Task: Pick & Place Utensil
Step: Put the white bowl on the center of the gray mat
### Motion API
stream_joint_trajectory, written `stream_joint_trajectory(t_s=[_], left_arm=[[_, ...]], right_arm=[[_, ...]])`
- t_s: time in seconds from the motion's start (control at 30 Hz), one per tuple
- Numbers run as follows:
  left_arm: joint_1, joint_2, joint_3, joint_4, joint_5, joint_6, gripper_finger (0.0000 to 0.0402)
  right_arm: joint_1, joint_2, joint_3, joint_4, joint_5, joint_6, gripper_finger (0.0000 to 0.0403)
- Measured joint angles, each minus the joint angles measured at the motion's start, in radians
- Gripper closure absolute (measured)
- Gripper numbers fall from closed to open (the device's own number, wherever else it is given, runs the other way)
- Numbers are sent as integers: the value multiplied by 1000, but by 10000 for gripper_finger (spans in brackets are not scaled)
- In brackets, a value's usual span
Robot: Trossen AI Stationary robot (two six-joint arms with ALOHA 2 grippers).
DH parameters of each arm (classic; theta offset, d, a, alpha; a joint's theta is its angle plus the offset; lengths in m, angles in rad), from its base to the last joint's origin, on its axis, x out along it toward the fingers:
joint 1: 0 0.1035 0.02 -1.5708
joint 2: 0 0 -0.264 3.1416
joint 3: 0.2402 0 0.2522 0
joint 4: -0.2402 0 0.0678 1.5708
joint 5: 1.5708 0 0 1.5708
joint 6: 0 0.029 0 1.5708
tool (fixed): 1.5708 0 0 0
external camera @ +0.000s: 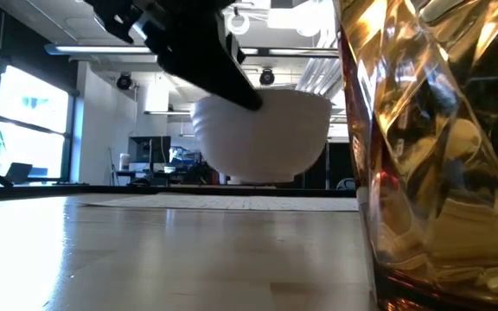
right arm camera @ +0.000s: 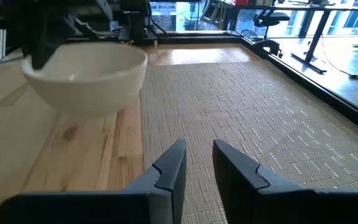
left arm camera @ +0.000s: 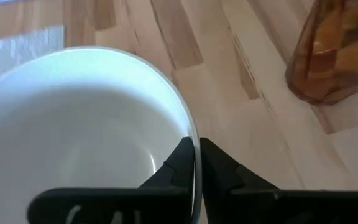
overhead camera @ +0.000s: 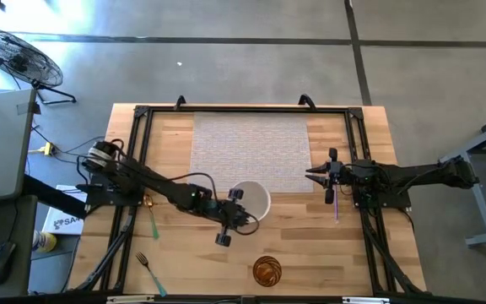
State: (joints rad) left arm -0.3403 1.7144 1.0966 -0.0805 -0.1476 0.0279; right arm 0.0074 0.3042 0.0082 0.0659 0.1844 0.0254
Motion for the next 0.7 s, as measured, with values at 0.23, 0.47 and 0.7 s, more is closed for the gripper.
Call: stream_joint_trajectory(t_s=[0.23,0.47,0.7], left_arm=[[99,-23,1,-13,-3,60,396],[281,-23,1,-44,-1,83,396],[451,13,2,57,71,126,396]], right_arm=[[0,3,0,0,0,0,329],[0,3,0,-1,0,0,329],[0,3,0,-2,0,0,329]])
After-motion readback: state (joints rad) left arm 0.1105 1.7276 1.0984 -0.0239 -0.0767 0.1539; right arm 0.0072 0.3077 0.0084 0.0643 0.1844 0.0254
